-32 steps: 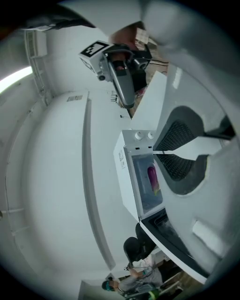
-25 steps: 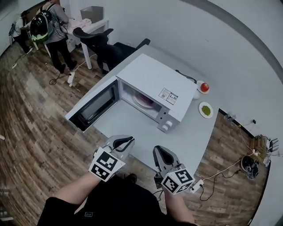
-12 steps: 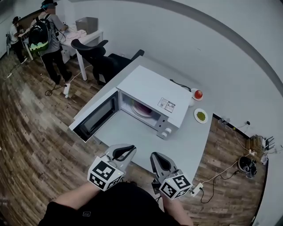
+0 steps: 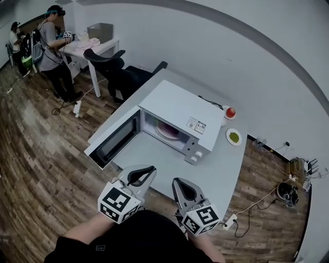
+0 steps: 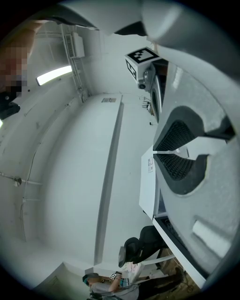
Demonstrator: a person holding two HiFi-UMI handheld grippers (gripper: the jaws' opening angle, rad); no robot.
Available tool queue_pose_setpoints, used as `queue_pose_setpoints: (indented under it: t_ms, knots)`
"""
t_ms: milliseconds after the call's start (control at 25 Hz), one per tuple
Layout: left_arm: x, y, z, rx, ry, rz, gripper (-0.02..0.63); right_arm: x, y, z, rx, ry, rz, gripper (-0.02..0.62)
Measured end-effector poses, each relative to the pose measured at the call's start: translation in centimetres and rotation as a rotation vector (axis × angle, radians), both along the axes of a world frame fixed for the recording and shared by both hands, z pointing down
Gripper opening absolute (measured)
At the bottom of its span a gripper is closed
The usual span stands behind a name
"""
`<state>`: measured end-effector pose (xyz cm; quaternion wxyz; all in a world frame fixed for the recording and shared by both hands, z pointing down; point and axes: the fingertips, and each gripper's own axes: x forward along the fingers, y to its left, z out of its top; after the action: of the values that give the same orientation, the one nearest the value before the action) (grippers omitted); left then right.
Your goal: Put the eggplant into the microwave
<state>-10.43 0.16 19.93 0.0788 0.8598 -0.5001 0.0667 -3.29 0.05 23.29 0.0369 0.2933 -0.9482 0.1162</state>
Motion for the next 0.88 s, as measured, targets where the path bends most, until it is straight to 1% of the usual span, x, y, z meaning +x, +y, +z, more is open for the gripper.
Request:
queue_pose_setpoints:
  t_ms: [200, 400, 600, 880]
  knots:
    - [-1.0, -0.1, 0.3, -0.006, 0.005, -0.018, 0.026, 0.1, -0.6, -0.5, 0.024, 0.013, 0.041, 0.014]
    - [-1.7, -0.2, 0.5, -0.005, -0.001, -0.028, 0.026, 0.8, -1.5, -0.3, 0.012, 0.017, 0.071, 0.014]
    - [-1.6, -0.4, 1.1, -0.019, 0.004, -0.026, 0.026, 0.8, -1.9, 0.0, 0.015, 0.016, 0.064, 0.013]
    - [-1.6, -0.6, 0.9, -0.010, 0.005, -0.030, 0.026, 0.8, -1.9, 0.1, 0.010, 0.022, 0.067, 0.012]
